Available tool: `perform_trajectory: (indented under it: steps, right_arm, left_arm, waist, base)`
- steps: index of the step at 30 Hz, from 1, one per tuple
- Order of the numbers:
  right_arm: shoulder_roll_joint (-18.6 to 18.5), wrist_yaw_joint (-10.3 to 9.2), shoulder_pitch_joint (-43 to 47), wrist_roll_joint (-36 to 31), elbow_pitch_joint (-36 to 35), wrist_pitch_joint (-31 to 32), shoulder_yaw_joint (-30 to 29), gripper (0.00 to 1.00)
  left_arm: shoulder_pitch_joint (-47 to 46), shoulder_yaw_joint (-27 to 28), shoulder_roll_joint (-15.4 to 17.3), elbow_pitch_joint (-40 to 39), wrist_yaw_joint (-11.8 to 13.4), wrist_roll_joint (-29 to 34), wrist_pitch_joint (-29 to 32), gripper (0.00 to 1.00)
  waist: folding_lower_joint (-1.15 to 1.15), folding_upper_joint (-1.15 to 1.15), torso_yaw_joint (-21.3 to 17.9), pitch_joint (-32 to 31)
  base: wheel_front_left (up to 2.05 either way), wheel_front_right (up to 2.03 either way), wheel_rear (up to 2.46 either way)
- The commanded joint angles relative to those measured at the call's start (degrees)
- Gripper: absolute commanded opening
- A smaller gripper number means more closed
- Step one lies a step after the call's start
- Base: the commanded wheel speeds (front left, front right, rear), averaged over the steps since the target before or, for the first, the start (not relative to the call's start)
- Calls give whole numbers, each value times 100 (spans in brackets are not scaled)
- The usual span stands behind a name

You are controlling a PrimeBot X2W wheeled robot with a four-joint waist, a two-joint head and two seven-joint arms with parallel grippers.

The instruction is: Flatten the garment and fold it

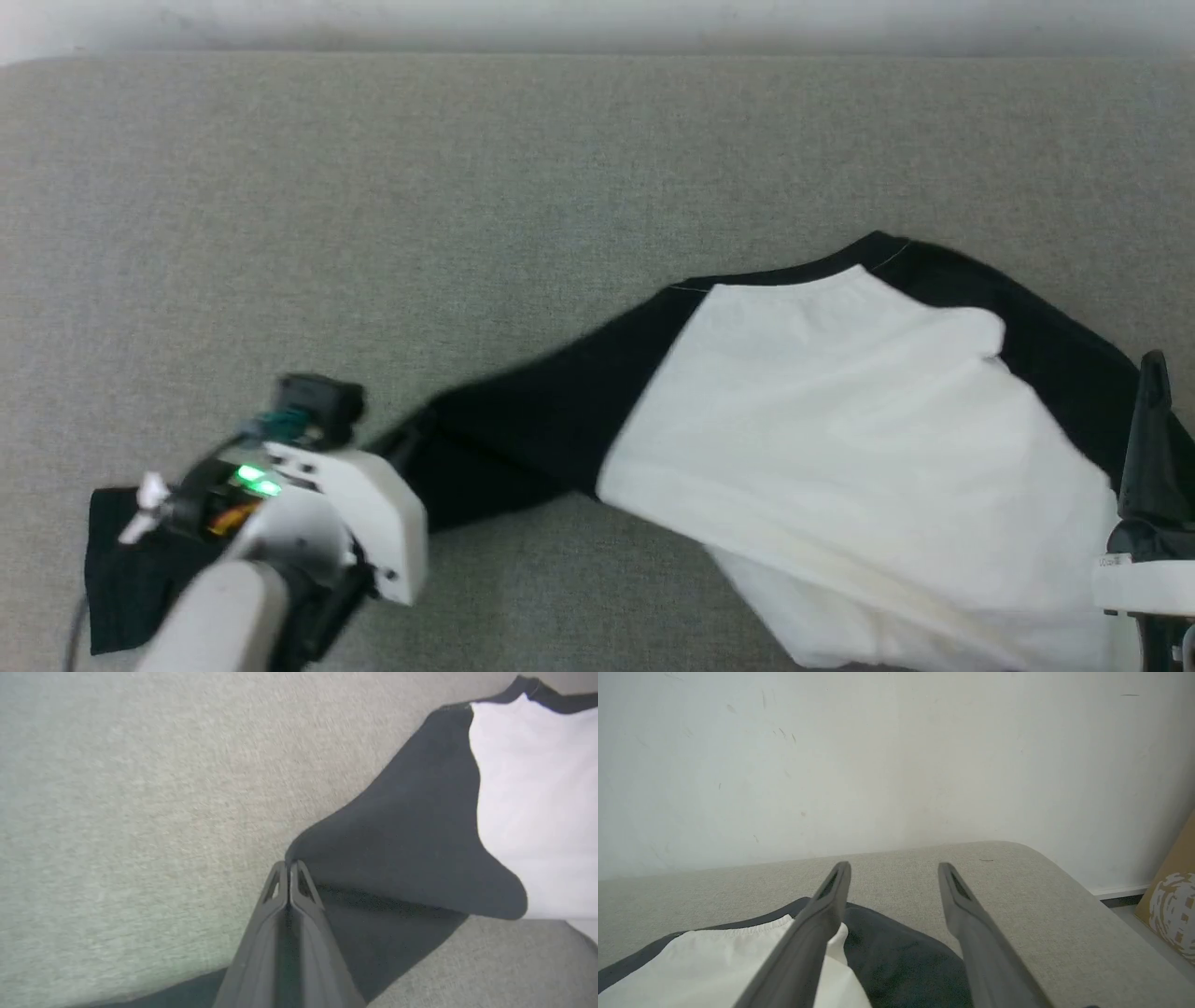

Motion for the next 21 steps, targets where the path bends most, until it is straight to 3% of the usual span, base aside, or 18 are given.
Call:
perform_trajectory:
  steps: [1, 8, 12, 13, 14, 15, 16, 21]
  right_arm:
    - [11, -4, -51, 11, -19, 29, -5, 100]
    - [11, -4, -31, 6, -91, 42, 16, 100]
    - [11, -4, -42, 11, -74, 38, 39, 100]
    - [11, -4, -43, 10, -67, 34, 43, 100]
    - [11, -4, -41, 9, -59, 30, 42, 100]
    - [11, -4, -39, 9, -50, 27, 41, 100]
    - [11, -4, -39, 7, -40, 24, 44, 100]
    - [11, -4, -44, -4, 33, 22, 56, 100]
  left_arm:
    - [-113, 139, 104, -79, 69, -12, -47, 0]
    - [-194, 1124, 749, -282, 484, -8, -98, 0]
    - [21, 1232, 811, -23, 524, -64, -112, 0]
    - [91, 1206, 762, 35, 507, -128, -90, 13]
    - [159, 1167, 703, 80, 496, -179, -79, 34]
    - [225, 1114, 640, 102, 482, -217, -72, 46]
    - [290, 1067, 553, 116, 477, -273, -74, 100]
    - [562, 1089, 63, 76, 588, -560, -448, 100]
  waist:
    - [0, 0, 26, -44]
    - [0, 0, -17, 35]
    - [0, 0, -81, 151]
    - [0, 0, -91, 169]
    - [0, 0, -97, 182]
    - [0, 0, -100, 193]
    - [0, 0, -101, 200]
    - [0, 0, -65, 111]
  base:
    - [0, 0, 0]
    - [0, 0, 0]
    - [0, 0, 0]
    - [0, 0, 0]
    - [0, 0, 0]
    - [0, 0, 0]
    - [0, 0, 0]
    - [0, 0, 0]
